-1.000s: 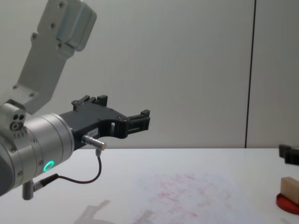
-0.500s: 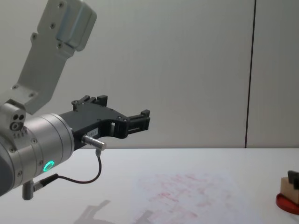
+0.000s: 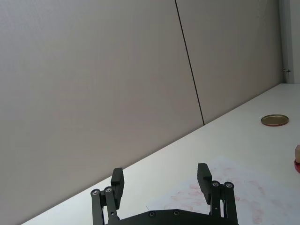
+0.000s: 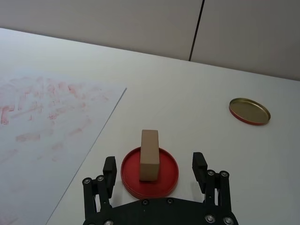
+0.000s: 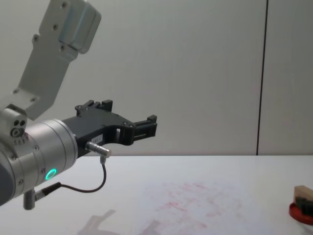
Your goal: Use the one hand to pick up the stamp and affix it onto the A4 paper.
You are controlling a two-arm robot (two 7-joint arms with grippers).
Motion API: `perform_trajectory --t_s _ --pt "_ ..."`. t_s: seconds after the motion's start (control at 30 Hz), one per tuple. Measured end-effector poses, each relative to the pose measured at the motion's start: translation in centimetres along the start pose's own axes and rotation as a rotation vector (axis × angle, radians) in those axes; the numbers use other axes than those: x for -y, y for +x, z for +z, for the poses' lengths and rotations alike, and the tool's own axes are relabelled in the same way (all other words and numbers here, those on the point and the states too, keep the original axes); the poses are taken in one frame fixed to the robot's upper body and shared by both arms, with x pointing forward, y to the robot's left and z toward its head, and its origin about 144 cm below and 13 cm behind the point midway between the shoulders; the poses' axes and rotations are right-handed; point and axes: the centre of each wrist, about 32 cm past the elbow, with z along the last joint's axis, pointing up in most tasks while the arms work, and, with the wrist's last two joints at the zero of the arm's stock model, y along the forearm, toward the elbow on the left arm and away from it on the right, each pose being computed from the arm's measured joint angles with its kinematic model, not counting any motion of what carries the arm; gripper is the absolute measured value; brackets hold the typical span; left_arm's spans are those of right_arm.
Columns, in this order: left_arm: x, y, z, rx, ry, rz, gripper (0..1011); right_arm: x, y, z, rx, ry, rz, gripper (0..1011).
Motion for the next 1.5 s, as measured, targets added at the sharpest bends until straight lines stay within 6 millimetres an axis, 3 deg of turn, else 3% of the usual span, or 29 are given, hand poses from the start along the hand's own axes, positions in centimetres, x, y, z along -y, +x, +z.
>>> perform_trajectory --t_s 0.37,0.63,0.73,1.23,1.5 --pt "0.0 0.0 0.0 0.000 0.000 0.000 993 -1.0 -0.4 -0.6 0.006 -0.009 0.001 983" --pt "0.0 0.0 0.0 0.000 0.000 0.000 993 -1.6 -0.6 -0.8 0.018 -0.001 -0.002 807" --pt "0.0 0.0 0.0 0.000 0.000 0.000 993 -2.0 -0.6 -0.9 0.022 0.001 -0.004 675" --pt "0.0 0.0 0.0 0.000 0.000 0.000 993 -3.2 -0.9 -1.1 0.033 0.008 -0.021 224" --pt "0.0 0.0 0.0 0.000 0.000 0.000 993 -3.3 -1.1 -0.9 0.057 0.043 -0.028 220"
